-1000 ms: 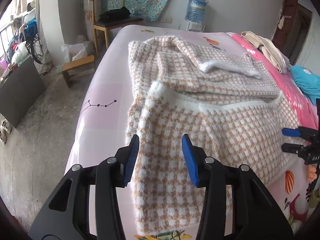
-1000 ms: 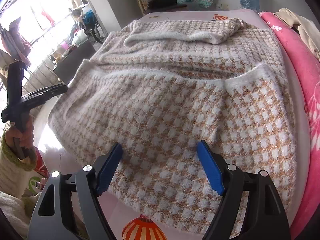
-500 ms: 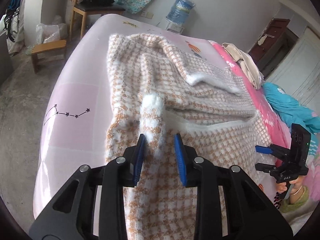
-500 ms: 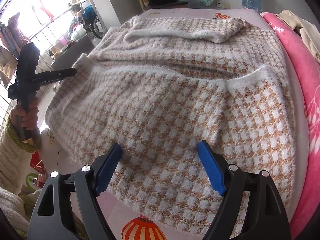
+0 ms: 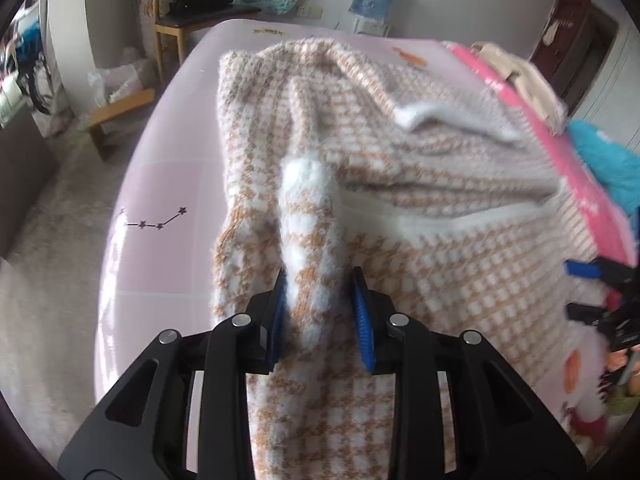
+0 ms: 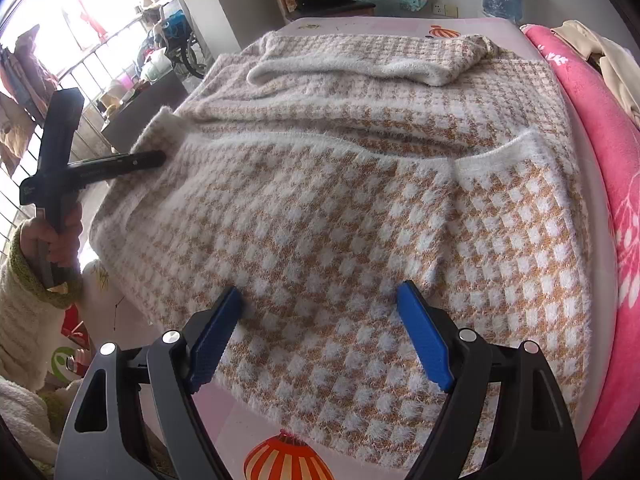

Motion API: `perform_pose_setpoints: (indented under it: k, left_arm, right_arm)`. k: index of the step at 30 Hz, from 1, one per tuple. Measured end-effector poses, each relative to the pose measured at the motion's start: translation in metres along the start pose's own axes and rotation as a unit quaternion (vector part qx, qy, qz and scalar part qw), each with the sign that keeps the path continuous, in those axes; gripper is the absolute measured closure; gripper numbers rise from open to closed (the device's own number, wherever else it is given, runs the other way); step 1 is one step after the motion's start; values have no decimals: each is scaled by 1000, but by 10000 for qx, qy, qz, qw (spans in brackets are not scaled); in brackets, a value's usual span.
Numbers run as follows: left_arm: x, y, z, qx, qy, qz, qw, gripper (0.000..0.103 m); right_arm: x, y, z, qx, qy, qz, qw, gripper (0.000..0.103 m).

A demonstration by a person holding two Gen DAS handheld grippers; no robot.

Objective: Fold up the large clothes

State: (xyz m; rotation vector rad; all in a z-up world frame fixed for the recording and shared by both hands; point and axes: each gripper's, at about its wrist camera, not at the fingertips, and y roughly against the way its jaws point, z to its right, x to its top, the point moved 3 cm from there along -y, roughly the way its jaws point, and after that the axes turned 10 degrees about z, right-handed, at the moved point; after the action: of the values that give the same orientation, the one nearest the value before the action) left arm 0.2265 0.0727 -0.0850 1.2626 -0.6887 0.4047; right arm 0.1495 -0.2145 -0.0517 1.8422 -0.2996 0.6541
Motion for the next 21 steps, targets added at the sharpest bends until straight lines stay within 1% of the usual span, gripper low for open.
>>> perform_pose_setpoints:
  k: [3,5,8,10,13,16,18,19,21]
  left_arm:
    - [-1,1,16,488,-446,51,9978,72]
    - [-2,1,25,753,-708,91,9946,72]
    - [-4,1,35,1028,-997,144,9896,72]
    - [-3,0,39,1155,-1098,155,9871,72]
    - [-2,-1,42,1248,-1123,157,9857,72]
    - [-4,-1,40,1261,-1082,154,9860,73]
    - [-4,-1,39,1241,-1015,144,9870,73]
    - [-3,-2,39,1232,-975,139,9875,72]
    - [-3,-2,37,1213,-914,124,9883,72]
  right_arm:
    - [1,5,2,49,-68,-8,10000,25]
    - [4,15,8,87,-115,126,9998,25]
    - [14,38,26,-79,-187,461,9987,25]
    - [24,50,44,-273,-272,621,9973,27]
    - [41,54,71,-464,-430,753,9952,34]
    - [55,46,92,-564,-542,760,9940,40]
    - [60,35,106,-637,-659,692,9934,45]
    - [59,31,110,-640,-746,644,9931,45]
    - [55,20,120,-543,-942,480,9929,50]
